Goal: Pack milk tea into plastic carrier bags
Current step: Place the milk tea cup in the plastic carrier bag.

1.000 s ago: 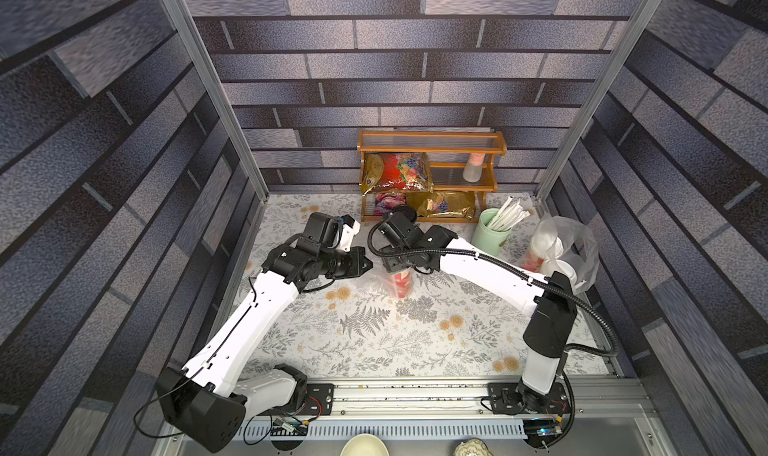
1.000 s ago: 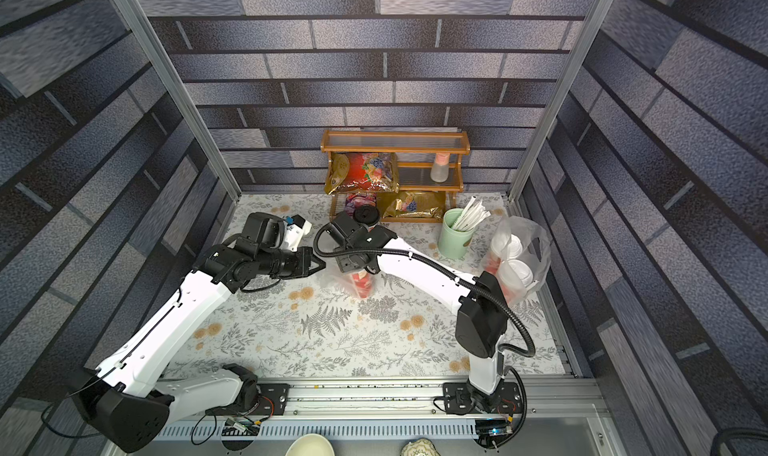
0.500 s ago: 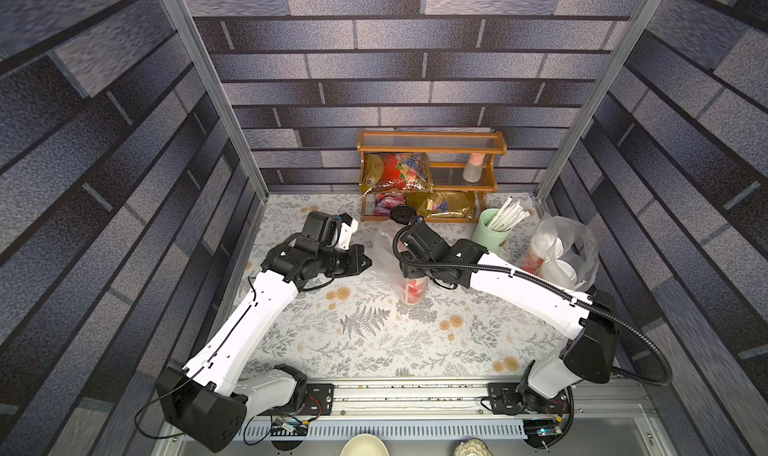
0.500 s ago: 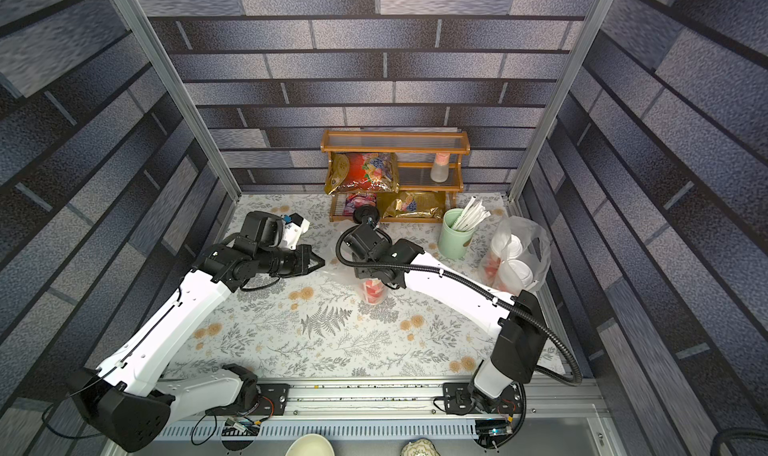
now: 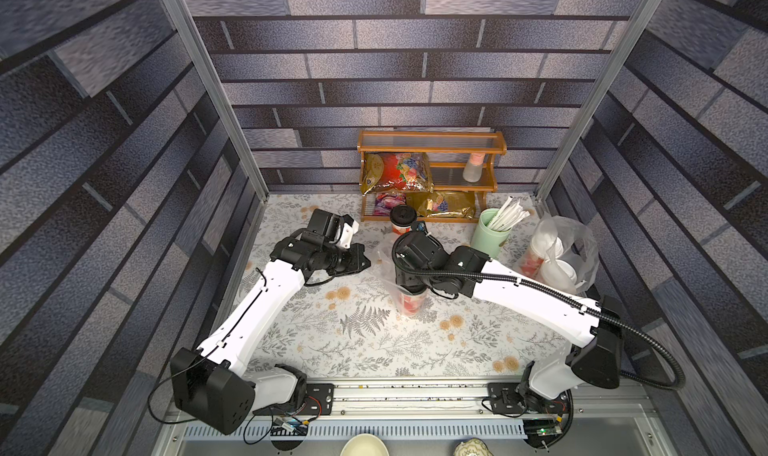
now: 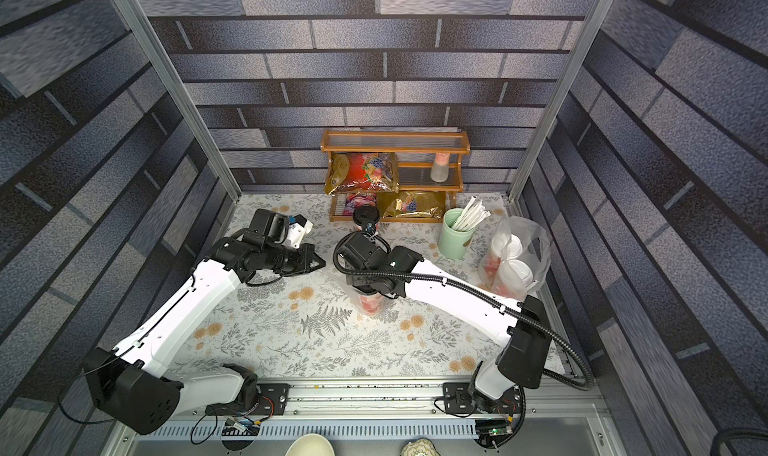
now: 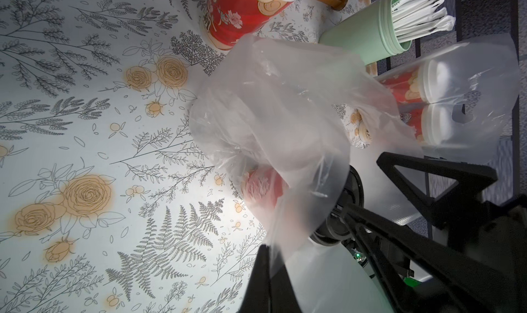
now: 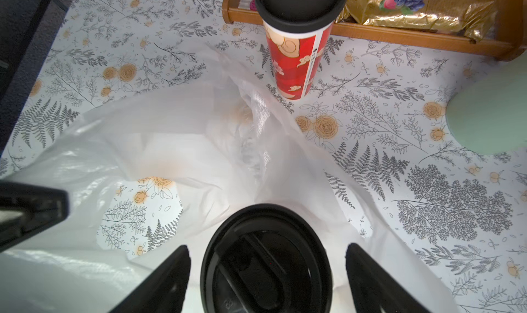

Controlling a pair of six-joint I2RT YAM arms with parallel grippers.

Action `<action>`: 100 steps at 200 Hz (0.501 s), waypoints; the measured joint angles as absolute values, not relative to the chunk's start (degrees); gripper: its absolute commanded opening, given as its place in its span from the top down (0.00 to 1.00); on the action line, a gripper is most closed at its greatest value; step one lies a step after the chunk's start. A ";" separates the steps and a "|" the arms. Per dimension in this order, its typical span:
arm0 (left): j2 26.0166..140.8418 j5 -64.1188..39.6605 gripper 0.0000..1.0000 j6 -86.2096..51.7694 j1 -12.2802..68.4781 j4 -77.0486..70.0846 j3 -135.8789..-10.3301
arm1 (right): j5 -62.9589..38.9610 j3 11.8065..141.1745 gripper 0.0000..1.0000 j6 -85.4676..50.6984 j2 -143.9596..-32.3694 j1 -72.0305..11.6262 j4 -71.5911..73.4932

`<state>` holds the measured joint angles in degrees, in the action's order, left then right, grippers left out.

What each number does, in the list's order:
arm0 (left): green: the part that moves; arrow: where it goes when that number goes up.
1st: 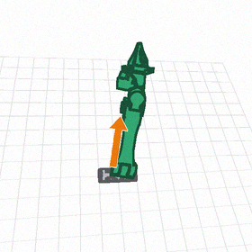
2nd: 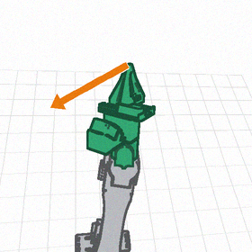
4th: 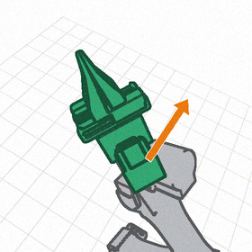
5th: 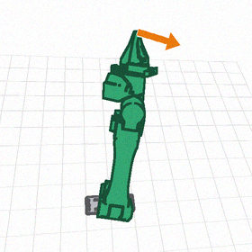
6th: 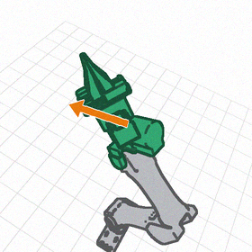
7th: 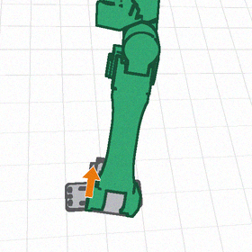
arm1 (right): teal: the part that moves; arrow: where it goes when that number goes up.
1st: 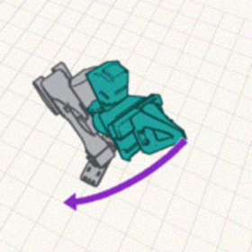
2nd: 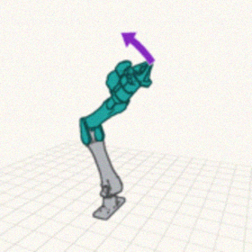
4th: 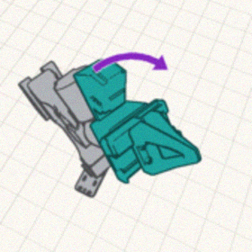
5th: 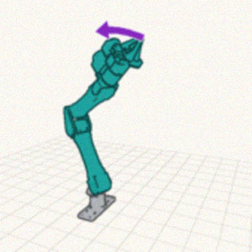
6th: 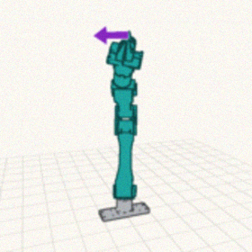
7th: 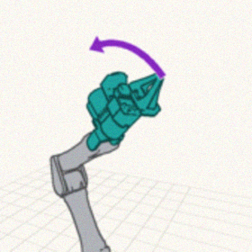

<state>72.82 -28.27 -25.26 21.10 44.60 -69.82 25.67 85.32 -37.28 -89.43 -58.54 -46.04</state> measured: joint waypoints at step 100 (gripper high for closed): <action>73.25 -28.10 0.39 -23.57 20.91 46.46 -74.46 | 21.45 97.01 0.13 -30.04 -87.50 -53.89 -49.95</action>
